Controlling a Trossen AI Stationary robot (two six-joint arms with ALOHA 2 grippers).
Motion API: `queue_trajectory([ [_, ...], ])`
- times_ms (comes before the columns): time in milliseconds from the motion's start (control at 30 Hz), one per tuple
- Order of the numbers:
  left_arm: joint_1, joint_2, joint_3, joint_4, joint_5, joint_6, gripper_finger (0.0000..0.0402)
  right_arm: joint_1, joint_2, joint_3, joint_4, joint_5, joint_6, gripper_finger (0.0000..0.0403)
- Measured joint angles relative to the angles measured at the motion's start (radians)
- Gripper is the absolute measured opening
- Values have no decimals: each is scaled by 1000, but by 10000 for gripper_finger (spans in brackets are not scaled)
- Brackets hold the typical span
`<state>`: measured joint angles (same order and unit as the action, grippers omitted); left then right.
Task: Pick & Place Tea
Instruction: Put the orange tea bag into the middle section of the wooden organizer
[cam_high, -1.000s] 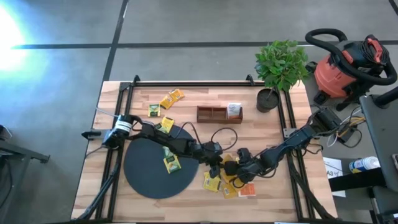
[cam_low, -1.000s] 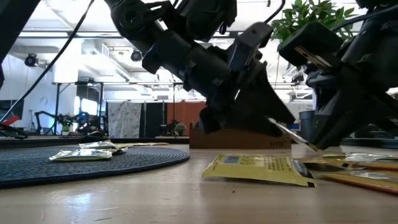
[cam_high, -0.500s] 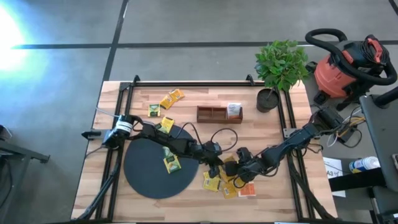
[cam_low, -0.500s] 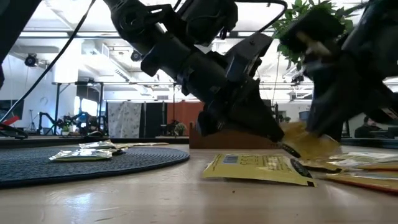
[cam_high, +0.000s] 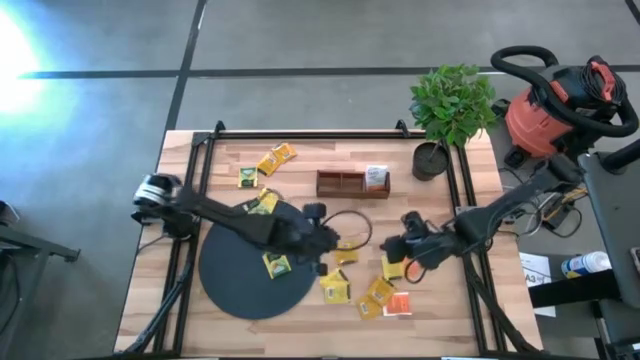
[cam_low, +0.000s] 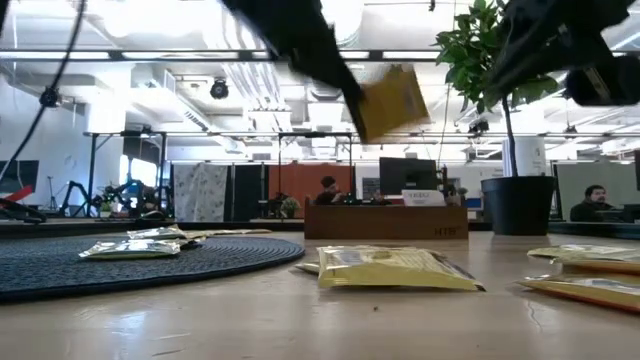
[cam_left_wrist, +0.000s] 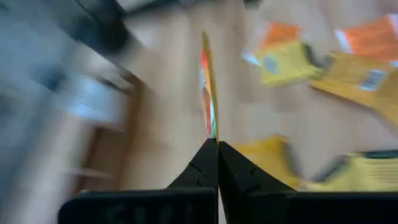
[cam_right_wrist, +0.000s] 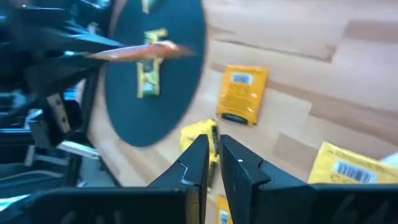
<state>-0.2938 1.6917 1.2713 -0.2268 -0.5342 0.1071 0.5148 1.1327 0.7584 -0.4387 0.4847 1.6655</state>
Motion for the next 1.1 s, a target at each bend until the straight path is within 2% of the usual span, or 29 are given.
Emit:
queue_trajectory([
  [100,-61,-73,0,29,-200,286,0,-32,-64,-4,34,-7,-53,45],
  [167,-93,-99,0,44,-280,492,0,-66,-97,-10,76,-32,-89,54],
  [333,-138,-110,5,51,-339,948,0,-184,-141,-33,282,-205,-198,89],
  [500,-167,-110,-2,102,-364,1252,0,-304,-143,-43,389,-367,-266,130],
  [600,-189,-109,0,190,-392,1361,0,-359,-142,-44,396,-446,-306,153],
  [800,-221,-108,18,212,-382,1384,0,-435,-129,-45,541,-613,-408,176],
  [1100,-233,-88,18,271,-383,1417,0,-467,-65,-45,606,-742,-416,166],
])
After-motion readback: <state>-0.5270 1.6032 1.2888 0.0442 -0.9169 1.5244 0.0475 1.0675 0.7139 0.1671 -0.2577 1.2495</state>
